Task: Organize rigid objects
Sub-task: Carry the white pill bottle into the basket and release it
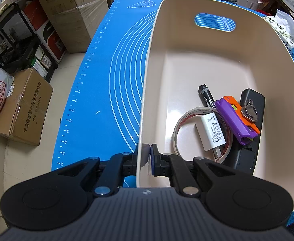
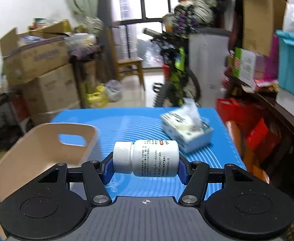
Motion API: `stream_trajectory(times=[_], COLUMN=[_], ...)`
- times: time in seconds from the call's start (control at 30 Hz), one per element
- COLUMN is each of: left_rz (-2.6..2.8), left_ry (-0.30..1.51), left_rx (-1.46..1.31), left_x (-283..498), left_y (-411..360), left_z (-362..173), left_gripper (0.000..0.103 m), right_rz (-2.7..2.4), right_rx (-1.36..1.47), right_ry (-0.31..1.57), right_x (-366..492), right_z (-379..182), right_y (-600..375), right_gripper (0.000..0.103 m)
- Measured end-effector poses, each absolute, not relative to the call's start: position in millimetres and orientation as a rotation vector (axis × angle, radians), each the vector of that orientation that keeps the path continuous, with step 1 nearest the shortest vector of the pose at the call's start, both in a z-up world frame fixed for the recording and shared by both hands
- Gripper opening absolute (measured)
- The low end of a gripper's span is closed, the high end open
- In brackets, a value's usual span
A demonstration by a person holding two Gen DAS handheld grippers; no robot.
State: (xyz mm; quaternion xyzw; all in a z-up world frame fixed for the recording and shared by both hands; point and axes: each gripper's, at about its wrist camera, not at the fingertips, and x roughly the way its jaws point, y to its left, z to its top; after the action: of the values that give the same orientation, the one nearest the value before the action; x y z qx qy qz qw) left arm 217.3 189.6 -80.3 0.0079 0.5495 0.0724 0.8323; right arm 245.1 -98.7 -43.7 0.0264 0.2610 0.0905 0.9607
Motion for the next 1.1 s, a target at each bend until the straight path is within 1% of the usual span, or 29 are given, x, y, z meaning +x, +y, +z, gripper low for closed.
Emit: stream_trajectory(times=[0.13, 0.3, 0.73, 0.93, 1.1], left_rz=[0.157, 0.16, 0.156, 0.153, 0.158], left_ry=[1.162, 1.159, 1.158, 1.155, 1.155], left_rx=[0.023, 0.027, 0.032, 0.033, 0.032], left_x=[217.1, 216.6, 216.4, 216.7, 216.7], left_y=[189.3, 188.3, 187.7, 187.4, 186.6], left_z=[-80.8, -81.4, -81.5, -80.8, -81.1], left_gripper=[0.01, 0.01, 0.01, 0.01, 0.01], right_rz=[0.246, 0.308, 0.411, 0.408, 0.415], right_rx=[0.039, 0.026, -0.125, -0.179, -0.243], right_ry=[0.511, 0.514, 0.706, 0.775, 0.795], right_x=[233.4, 229.0, 239.5, 246.1, 245.9], right_z=[-26.5, -21.3, -64.2, -81.2, -83.4], right_y=[-75.9, -43.9, 42.0, 59.3, 70.1], right_gripper=[0.064, 0.064, 0.064, 0.064, 0.064])
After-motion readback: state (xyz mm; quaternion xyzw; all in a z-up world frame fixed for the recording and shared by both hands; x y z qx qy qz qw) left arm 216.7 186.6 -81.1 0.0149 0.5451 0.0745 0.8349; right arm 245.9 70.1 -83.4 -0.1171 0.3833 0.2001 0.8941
